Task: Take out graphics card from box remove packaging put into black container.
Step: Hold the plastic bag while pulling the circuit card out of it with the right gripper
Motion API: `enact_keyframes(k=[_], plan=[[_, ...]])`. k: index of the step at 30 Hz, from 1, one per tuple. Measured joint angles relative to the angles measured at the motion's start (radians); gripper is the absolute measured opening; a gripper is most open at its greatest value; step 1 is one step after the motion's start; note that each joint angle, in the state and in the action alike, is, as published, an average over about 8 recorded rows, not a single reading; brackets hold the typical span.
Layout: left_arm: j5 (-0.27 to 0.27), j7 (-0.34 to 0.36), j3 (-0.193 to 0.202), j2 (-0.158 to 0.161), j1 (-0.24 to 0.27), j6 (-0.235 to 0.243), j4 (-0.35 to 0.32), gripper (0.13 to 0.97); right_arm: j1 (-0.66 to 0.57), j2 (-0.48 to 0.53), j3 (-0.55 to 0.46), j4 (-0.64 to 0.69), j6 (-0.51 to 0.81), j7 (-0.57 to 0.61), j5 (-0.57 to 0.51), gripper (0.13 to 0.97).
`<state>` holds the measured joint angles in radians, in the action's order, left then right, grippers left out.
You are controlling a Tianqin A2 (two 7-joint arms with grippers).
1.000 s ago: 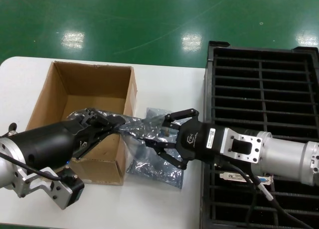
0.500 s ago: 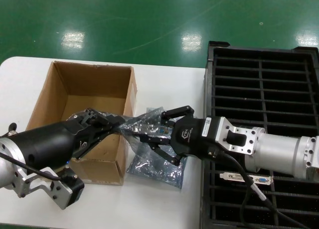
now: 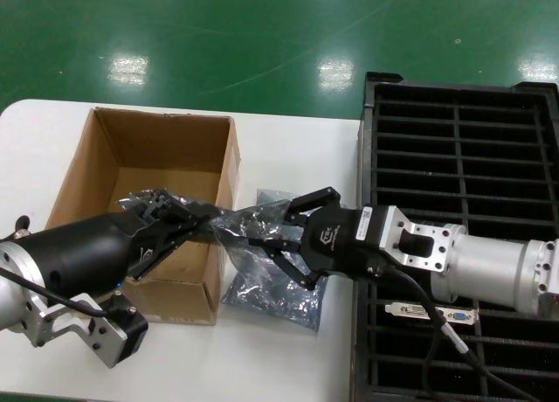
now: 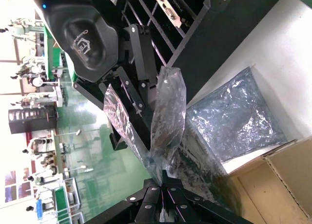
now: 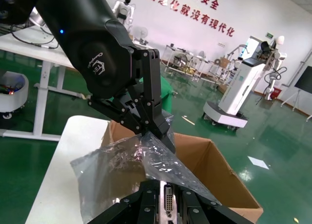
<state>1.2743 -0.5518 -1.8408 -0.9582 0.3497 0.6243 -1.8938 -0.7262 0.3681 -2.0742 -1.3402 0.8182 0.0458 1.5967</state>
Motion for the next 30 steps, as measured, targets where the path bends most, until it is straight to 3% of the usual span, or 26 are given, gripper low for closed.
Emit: enact_keyframes(k=[30], plan=[[0.0, 0.0, 0.0, 0.0, 0.0, 0.0, 0.0, 0.139, 0.094, 0.118, 0.081, -0.195, 0.001, 0.025, 0.077, 0.186]])
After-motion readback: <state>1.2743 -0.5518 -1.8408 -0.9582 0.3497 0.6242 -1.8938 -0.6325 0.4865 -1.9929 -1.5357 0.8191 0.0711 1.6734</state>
